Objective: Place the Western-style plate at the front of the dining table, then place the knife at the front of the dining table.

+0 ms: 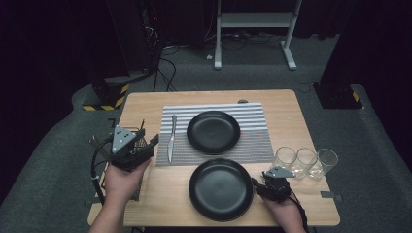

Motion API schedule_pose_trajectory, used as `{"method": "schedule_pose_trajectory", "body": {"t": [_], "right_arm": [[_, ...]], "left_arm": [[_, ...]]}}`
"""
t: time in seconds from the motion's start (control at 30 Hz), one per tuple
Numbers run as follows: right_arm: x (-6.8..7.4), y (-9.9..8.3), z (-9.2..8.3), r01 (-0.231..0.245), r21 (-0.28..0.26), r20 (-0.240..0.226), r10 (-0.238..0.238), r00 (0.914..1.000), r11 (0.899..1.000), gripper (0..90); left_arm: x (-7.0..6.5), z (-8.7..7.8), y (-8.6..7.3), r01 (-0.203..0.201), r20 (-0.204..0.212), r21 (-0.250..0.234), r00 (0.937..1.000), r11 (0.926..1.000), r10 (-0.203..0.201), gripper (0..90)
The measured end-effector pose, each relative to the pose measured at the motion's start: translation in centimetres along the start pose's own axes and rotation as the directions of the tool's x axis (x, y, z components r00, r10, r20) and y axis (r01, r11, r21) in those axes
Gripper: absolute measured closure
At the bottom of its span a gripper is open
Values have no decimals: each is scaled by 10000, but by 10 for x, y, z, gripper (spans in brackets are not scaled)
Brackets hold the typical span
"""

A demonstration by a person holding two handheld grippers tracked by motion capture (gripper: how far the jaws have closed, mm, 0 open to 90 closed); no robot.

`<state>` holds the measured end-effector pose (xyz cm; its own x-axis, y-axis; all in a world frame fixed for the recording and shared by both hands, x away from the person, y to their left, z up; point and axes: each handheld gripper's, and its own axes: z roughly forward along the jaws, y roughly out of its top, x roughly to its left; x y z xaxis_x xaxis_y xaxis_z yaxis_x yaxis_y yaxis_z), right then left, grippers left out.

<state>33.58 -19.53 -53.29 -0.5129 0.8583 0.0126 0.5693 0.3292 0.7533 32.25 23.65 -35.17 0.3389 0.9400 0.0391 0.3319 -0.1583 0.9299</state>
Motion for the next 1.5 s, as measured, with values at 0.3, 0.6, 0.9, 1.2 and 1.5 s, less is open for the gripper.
{"method": "schedule_pose_trajectory", "body": {"t": [0.3,0.6,0.9,1.2,1.5], "right_arm": [[0,0,0,-3,4,-32,3,10000,10000,471],[0,0,0,26,-7,21,-26,10000,10000,470],[0,0,0,19,-9,23,-19,10000,10000,472],[0,0,0,17,-8,24,-17,10000,10000,471],[0,0,0,15,-9,31,-15,10000,10000,471]], "left_arm": [[16,1,2,322,-289,-297,9990,9990,-331,471],[35,1,1,643,-436,-385,9969,9972,-660,471],[46,7,0,701,-736,-363,9946,9969,-726,459],[57,14,0,775,-998,-273,9918,9966,-799,455],[66,26,0,736,-1084,24,9914,9973,-729,448]]}}
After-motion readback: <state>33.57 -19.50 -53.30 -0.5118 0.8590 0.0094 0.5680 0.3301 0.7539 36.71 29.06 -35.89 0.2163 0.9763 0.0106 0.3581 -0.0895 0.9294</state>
